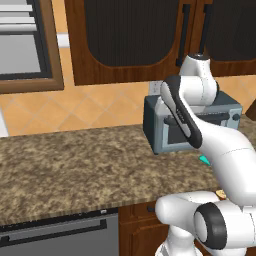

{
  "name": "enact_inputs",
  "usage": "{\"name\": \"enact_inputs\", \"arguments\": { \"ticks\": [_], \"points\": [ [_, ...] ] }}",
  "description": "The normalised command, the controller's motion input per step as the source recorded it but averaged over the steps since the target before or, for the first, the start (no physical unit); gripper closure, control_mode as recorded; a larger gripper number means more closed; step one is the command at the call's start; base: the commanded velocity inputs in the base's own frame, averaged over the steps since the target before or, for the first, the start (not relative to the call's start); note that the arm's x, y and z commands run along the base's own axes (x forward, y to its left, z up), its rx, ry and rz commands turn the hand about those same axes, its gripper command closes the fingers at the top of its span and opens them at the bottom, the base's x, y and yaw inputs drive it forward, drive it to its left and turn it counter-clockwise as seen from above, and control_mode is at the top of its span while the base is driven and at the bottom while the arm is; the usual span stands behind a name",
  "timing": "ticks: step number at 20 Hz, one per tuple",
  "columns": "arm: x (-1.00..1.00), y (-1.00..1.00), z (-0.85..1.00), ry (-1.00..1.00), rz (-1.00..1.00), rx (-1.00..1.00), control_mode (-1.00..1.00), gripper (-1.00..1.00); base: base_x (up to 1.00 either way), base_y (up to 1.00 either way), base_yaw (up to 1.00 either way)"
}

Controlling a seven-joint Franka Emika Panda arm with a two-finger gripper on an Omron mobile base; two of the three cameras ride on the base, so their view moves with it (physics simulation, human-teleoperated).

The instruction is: Pick the pizza cutter from the drawer and place it on the counter.

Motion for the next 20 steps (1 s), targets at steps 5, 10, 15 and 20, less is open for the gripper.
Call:
{"name": "enact_inputs", "arguments": {
  "ticks": [5,10,15,20],
  "points": [
    [-0.4,-0.01,-0.36,0.14,0.0,0.0,-1.0,-1.0,0.0,0.0,0.0],
    [-0.47,-0.13,-0.93,0.34,-0.01,0.0,-1.0,-1.0,0.0,0.0,0.0],
    [-0.41,-0.02,-0.4,0.07,0.0,0.0,-1.0,-1.0,0.0,0.0,0.0],
    [-0.8,0.06,-0.52,0.0,-0.53,0.01,-1.0,-1.0,0.0,0.0,0.0]
  ]
}}
